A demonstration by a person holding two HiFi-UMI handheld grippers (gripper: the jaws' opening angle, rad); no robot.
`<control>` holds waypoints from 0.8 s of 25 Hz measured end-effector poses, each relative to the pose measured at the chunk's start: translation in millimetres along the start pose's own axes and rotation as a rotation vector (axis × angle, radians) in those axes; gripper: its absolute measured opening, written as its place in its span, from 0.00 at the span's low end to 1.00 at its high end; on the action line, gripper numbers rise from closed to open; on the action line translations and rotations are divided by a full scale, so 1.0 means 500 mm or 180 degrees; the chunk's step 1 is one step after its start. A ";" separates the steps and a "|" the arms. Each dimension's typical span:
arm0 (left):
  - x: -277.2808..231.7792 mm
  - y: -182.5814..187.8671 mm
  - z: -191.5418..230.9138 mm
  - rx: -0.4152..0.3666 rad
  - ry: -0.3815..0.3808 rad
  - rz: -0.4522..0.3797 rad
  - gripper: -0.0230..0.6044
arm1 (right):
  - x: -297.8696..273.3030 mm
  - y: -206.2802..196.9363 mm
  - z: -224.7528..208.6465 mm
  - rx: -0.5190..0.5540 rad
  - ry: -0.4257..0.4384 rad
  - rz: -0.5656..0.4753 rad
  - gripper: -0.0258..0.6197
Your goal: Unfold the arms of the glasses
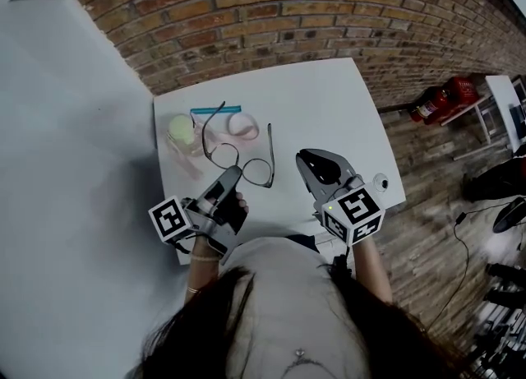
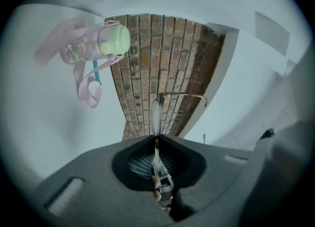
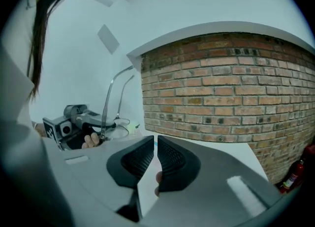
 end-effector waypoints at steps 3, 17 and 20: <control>-0.003 -0.006 -0.004 -0.0001 -0.0017 0.0036 0.07 | 0.000 -0.023 -0.007 0.0004 -0.0043 0.0117 0.07; -0.003 -0.012 -0.010 -0.0013 -0.0058 0.0146 0.07 | -0.006 -0.060 -0.011 -0.0030 -0.0122 0.0356 0.05; -0.004 -0.013 -0.009 -0.0005 -0.0075 0.0166 0.07 | -0.007 -0.057 -0.010 -0.0040 -0.0106 0.0331 0.05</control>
Point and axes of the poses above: the fingertips, and each gripper's own axes: x backward along the fingers, z to its left, y out of its top, the point moved 2 cm from there along x, backward along the fingers, and after that the axes turned 7 degrees about -z, right-handed, at the moved point
